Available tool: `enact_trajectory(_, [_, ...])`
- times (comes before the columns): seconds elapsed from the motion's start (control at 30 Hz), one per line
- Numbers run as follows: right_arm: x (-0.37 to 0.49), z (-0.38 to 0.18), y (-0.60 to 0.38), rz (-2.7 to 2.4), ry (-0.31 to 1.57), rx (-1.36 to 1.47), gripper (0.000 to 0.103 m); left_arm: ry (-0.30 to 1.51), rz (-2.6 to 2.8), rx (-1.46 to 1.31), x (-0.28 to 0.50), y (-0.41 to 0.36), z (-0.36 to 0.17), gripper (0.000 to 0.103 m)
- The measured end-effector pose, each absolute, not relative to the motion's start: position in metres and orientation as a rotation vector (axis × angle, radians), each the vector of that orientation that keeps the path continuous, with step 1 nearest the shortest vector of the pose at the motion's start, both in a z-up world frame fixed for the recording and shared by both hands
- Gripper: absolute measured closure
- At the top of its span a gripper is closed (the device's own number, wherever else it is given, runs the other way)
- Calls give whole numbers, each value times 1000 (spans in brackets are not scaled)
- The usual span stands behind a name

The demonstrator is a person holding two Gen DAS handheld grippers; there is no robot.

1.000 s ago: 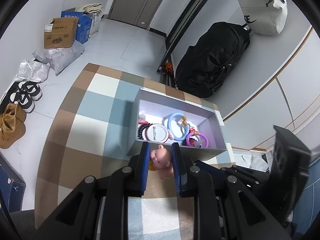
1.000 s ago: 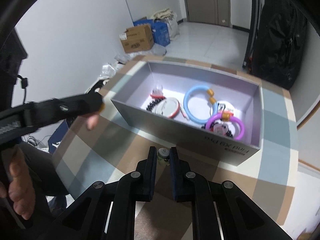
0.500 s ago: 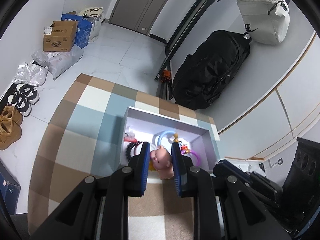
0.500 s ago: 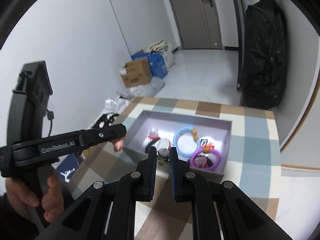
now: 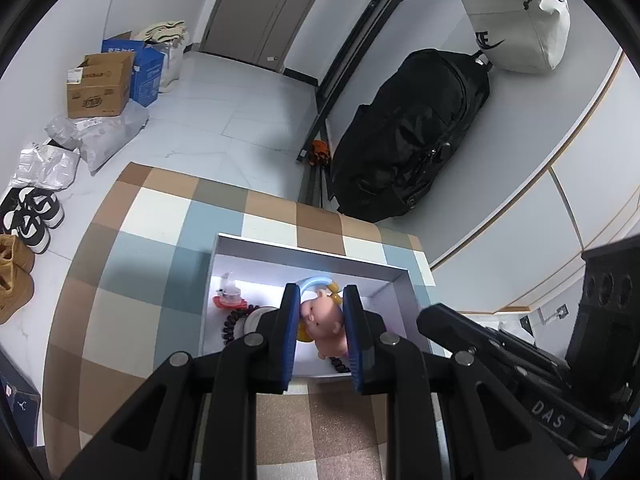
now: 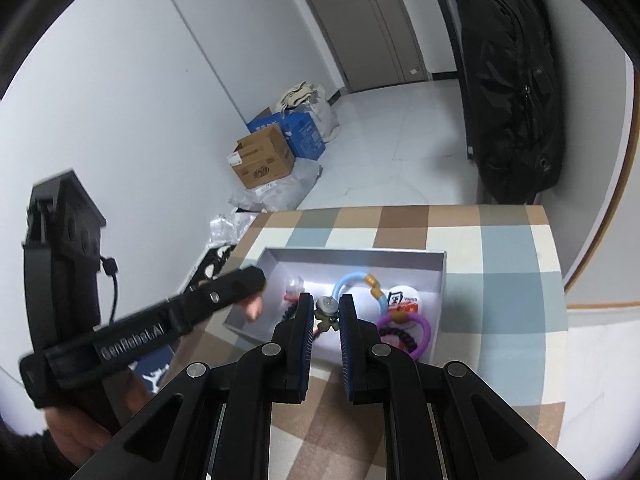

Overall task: Organize jewelry
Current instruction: 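Carry the pig and bee into the box and open both grippers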

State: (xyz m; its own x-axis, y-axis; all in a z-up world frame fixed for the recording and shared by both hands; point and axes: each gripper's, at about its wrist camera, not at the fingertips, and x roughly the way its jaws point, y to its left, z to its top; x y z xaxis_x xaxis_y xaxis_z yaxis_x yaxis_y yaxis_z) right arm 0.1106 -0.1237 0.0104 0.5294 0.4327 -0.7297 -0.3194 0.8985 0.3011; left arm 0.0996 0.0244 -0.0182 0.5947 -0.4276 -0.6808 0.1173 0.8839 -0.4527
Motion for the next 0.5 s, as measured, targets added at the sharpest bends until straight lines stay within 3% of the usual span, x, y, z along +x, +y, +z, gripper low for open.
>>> enact_trajectory(0.5, [137,-6,-129,425,951,200,91,950,-341,-417,117,19,-31,87])
